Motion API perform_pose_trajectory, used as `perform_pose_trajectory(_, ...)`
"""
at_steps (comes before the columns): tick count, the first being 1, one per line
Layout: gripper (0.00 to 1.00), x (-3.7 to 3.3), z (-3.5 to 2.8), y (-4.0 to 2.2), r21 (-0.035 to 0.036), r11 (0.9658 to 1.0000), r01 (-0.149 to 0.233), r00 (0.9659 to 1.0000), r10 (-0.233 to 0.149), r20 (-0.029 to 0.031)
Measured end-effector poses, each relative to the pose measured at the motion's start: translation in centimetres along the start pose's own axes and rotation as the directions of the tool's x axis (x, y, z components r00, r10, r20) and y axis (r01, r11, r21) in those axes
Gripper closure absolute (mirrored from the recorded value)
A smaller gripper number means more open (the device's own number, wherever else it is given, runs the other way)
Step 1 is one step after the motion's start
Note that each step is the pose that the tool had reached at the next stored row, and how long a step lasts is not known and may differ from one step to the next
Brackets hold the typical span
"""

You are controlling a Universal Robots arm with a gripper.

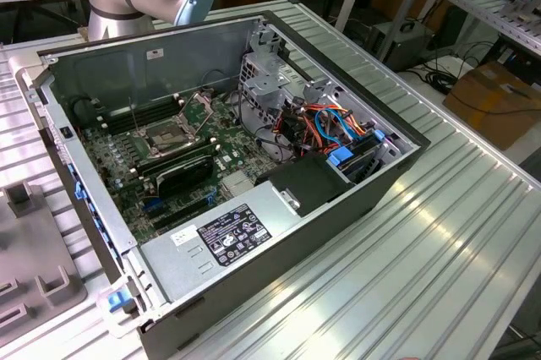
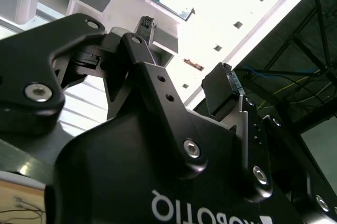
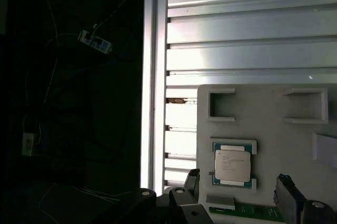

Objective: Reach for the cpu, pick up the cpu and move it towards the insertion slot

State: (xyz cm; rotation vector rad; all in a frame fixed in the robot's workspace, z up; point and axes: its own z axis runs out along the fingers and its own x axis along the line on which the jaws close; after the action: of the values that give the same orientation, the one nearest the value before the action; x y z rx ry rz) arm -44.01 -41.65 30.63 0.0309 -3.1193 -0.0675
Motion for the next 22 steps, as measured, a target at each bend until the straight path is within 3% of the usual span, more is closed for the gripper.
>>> perform_pose_trajectory(6, 0.34, -0.01, 0.12, -0.02, 0.0, 1.0, 0.0, 1.0, 0.0, 0.0)
perform_pose_trajectory(9, 0.34, -0.01, 0.48, -0.04, -0.0001, 1.0, 0.0, 1.0, 0.0, -0.0001)
perform_pose_trajectory(22, 0.34, -0.01, 0.54, -0.05, 0.0015, 1.0, 0.0, 1.0, 0.0, -0.0002)
